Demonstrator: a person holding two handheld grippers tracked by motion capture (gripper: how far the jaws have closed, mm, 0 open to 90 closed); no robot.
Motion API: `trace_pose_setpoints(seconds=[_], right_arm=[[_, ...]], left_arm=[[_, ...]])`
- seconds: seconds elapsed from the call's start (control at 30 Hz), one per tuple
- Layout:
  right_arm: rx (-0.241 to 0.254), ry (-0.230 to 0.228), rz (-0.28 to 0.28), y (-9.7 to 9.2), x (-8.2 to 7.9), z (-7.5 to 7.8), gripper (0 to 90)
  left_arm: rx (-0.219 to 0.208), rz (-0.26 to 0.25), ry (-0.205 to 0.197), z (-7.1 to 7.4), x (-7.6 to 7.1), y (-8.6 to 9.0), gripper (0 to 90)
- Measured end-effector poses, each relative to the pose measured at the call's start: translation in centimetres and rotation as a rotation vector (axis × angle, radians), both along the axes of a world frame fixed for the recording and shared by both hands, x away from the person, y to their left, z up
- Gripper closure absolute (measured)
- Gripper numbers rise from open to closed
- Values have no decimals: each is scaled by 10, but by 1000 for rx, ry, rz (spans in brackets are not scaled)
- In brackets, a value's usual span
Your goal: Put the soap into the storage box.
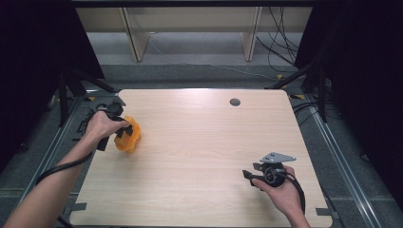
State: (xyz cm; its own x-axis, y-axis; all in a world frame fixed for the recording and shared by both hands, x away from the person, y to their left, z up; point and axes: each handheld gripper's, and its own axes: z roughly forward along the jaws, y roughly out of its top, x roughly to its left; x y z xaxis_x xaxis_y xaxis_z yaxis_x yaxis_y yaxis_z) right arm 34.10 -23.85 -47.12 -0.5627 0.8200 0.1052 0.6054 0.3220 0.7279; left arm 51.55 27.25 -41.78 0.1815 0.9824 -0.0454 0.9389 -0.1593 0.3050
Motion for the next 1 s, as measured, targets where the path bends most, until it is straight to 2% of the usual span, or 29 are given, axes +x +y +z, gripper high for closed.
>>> trace_pose_setpoints(seconds=[0.2, 0.27, 0.4, 0.67, 0.83, 0.87, 0.93, 1.0], right_arm=[[7, 15, -9, 1, -1, 1, 465], [5, 14, -11, 1, -1, 1, 464], [0, 4, -5, 0, 0, 0, 464], [7, 15, -11, 1, -1, 1, 464], [17, 12, -6, 0, 0, 0, 464], [6, -3, 2, 0, 0, -1, 464], [9, 16, -12, 1, -1, 1, 464], [6, 15, -11, 1, -1, 1, 464]], left_arm=[[-14, -3, -14, 4, -3, -1, 401], [-16, -21, -8, 6, -5, -1, 377], [-36, -35, -41, 12, -11, -2, 343], [-18, -68, -93, 20, -21, 0, 286], [-26, -81, -122, 26, -36, 2, 269], [-29, -90, -143, 27, -39, 3, 269], [-32, -104, -169, 31, -47, 4, 257], [-40, -114, -187, 33, -54, 5, 256]])
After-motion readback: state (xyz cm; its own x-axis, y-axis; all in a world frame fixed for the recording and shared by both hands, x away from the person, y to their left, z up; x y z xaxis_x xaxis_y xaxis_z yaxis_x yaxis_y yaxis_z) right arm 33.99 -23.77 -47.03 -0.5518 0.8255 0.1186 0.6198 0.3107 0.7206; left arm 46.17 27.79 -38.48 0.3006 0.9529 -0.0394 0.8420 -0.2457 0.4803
